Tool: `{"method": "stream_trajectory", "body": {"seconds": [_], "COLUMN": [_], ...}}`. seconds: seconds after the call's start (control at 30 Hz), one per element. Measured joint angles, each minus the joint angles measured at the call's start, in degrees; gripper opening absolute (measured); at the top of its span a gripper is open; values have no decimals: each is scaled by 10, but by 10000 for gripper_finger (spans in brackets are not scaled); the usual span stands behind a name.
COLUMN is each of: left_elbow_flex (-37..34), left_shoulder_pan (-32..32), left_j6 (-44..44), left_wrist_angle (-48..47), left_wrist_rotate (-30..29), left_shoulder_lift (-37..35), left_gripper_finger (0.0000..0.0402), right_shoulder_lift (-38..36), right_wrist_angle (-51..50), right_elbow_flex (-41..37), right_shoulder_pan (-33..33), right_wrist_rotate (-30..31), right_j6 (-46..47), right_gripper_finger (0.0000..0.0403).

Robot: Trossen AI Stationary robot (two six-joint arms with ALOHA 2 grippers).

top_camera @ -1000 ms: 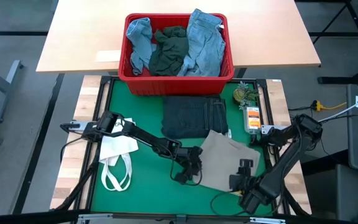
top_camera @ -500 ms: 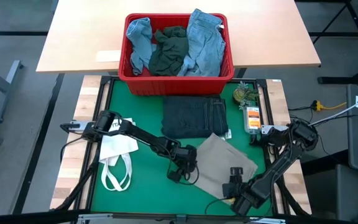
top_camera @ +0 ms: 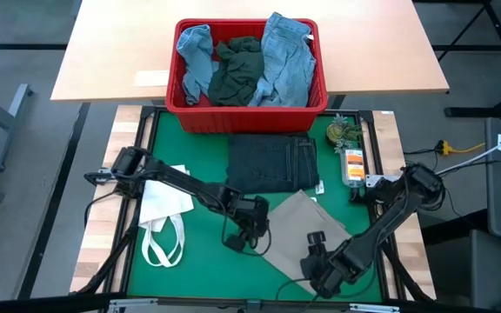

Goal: Fold laundry
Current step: Stack the brown shorts on the blue pants

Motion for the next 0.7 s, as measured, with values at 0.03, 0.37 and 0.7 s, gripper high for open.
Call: {"method": "stream_trajectory", "body": {"seconds": [0.03, 0.37, 0.7], "left_elbow_flex": [0, -1, -2], "left_shoulder_pan": [-1, -14, -18], "left_j6": [-1, -17, -47], "left_wrist_angle": [10, 97, 120], "left_wrist_rotate": [2, 7, 64], "left_shoulder_lift": [-3, 17, 73], "left_gripper_finger": [151, 151, 151], "right_shoulder_lift": [-3, -6, -6], "right_wrist_angle": [-16, -102, -107], "right_elbow_flex": [7, 1, -31], "right_shoulder_pan": [1, 6, 18], "right_wrist_rotate": [12, 0, -86], "right_j6": [-1, 24, 41], "right_gripper_finger": [202, 202, 202]}}
